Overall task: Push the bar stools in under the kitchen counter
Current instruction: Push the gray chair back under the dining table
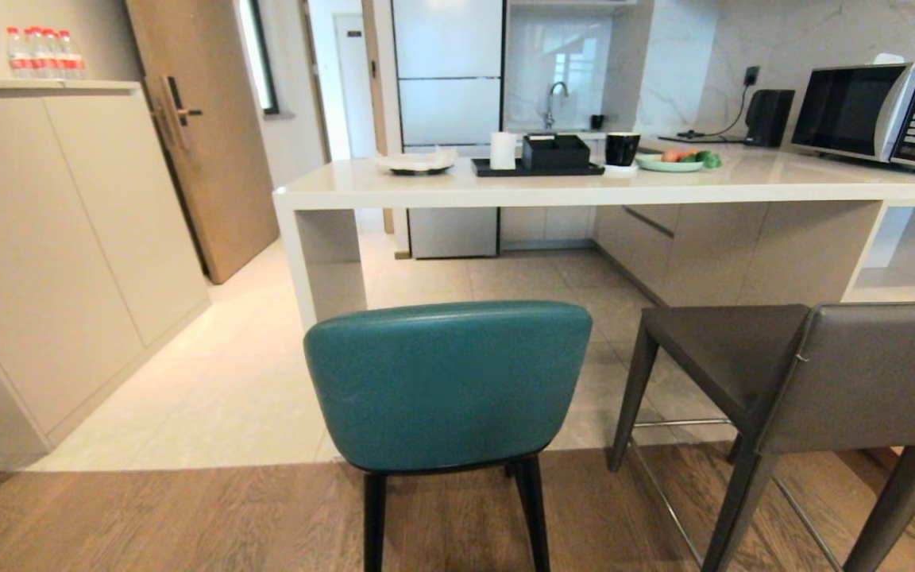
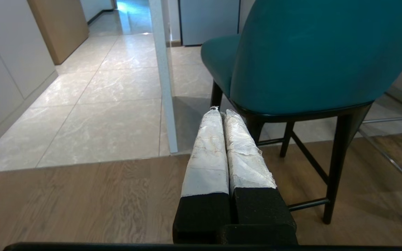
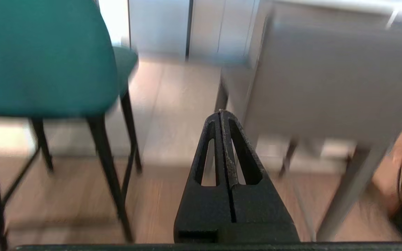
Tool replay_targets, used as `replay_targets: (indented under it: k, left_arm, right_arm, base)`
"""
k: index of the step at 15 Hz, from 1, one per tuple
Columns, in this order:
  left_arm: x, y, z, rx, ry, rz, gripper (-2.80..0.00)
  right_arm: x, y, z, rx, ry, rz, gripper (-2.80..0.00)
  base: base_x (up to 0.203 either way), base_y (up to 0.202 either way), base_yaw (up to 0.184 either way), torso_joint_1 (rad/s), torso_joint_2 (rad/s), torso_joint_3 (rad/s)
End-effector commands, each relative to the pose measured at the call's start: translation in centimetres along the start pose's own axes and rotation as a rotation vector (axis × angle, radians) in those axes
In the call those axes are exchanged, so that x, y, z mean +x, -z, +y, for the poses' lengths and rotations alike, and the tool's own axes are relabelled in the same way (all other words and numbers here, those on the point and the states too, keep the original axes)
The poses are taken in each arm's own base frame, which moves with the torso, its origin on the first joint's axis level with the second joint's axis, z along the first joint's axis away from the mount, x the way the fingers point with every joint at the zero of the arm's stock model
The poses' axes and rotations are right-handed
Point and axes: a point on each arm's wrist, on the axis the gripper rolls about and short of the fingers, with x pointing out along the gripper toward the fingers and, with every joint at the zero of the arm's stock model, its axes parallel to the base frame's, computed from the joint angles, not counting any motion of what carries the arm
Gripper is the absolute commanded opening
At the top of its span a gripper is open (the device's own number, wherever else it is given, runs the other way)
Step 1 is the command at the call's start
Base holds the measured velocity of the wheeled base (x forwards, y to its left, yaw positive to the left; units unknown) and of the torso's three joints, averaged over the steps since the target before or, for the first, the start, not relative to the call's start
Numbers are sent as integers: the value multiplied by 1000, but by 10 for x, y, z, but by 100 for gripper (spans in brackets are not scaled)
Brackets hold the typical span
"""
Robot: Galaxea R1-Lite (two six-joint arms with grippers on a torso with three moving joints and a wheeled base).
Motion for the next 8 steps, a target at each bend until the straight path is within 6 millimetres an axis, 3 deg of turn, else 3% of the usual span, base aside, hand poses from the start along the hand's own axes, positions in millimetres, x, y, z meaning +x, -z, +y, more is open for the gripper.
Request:
replay_targets:
  k: [1, 8]
  left_arm:
    - [0, 1, 0, 17, -18, 1, -280]
    - [3, 12, 2, 71, -76, 52, -280]
  right_arm:
    - [0, 7, 1, 32, -2, 54, -280]
    - [0, 9, 1, 69, -11, 69, -280]
  base:
    - [0, 0, 0, 0, 0, 0]
    - [0, 0, 0, 0, 0, 0]
